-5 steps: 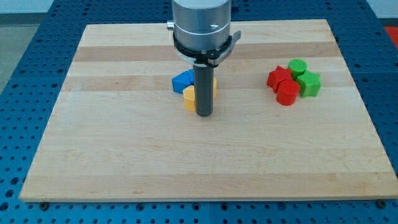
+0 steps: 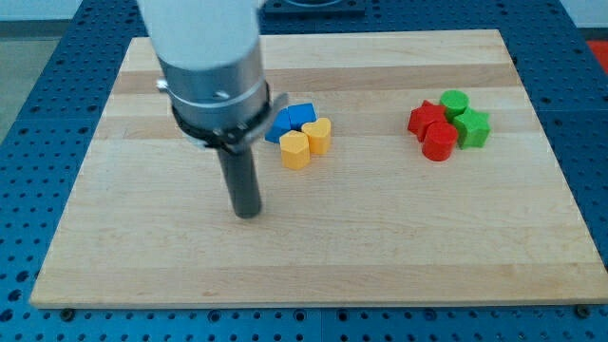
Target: Move the yellow hexagon closer to the red star
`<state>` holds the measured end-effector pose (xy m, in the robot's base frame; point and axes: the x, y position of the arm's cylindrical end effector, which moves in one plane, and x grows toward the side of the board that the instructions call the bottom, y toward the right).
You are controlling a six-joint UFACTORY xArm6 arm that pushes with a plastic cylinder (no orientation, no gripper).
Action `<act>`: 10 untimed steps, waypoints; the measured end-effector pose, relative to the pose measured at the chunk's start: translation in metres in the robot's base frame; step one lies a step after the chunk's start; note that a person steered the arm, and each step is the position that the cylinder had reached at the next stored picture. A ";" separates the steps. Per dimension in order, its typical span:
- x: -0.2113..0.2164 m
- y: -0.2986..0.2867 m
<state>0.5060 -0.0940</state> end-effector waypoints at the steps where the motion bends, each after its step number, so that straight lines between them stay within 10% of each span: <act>1: -0.041 -0.014; 10: -0.056 0.110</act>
<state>0.4500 0.0161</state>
